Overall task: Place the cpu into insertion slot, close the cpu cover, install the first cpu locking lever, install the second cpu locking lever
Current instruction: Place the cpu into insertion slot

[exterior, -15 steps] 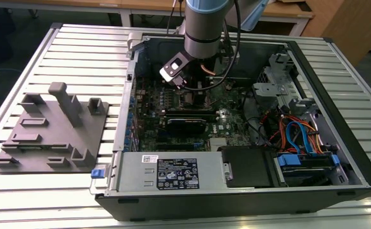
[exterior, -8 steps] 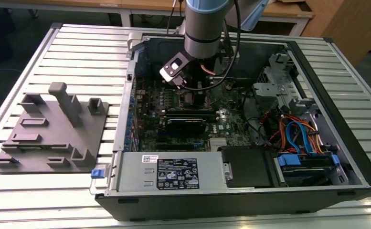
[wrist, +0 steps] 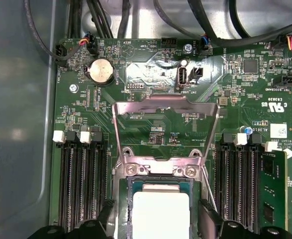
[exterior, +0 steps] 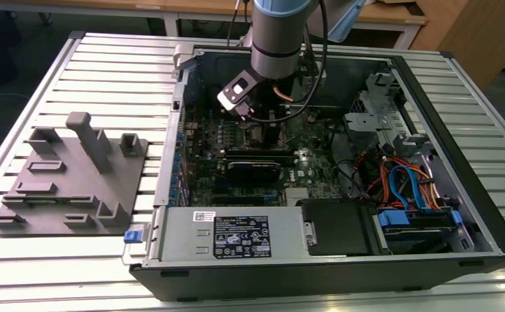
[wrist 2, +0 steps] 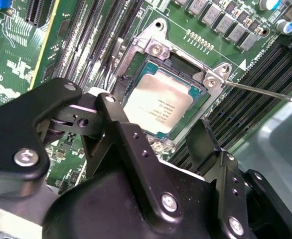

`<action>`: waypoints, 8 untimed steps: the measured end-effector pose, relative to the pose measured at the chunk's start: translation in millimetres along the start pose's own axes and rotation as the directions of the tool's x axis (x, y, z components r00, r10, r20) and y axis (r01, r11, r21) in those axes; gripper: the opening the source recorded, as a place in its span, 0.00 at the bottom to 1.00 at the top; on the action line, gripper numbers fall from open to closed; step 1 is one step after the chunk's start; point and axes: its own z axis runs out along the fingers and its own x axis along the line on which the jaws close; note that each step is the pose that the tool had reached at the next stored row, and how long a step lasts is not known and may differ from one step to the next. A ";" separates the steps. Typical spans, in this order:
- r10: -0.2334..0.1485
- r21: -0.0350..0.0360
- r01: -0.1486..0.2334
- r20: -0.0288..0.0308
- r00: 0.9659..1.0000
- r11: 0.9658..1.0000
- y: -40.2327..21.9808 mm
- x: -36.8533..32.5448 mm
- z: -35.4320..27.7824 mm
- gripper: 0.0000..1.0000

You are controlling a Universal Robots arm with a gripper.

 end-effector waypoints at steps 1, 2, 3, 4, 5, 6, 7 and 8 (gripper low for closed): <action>0.000 0.000 0.000 0.000 1.000 1.000 0.0 0.3 0.0 0.75; 0.000 0.000 0.000 0.000 1.000 1.000 0.0 0.6 0.1 0.75; 0.000 0.000 0.000 -0.001 1.000 1.000 0.0 1.0 0.4 0.75; 0.000 0.000 0.000 -0.002 1.000 1.000 0.0 1.2 0.6 0.75; 0.000 0.000 0.000 -0.004 1.000 1.000 0.0 1.4 0.7 0.75; 0.000 0.000 0.000 -0.008 1.000 1.000 -0.1 1.8 1.1 0.75; 0.000 0.000 0.000 -0.010 1.000 1.000 -0.1 1.9 1.4 0.75; 0.000 0.000 0.000 -0.011 1.000 1.000 -0.1 2.0 1.6 0.75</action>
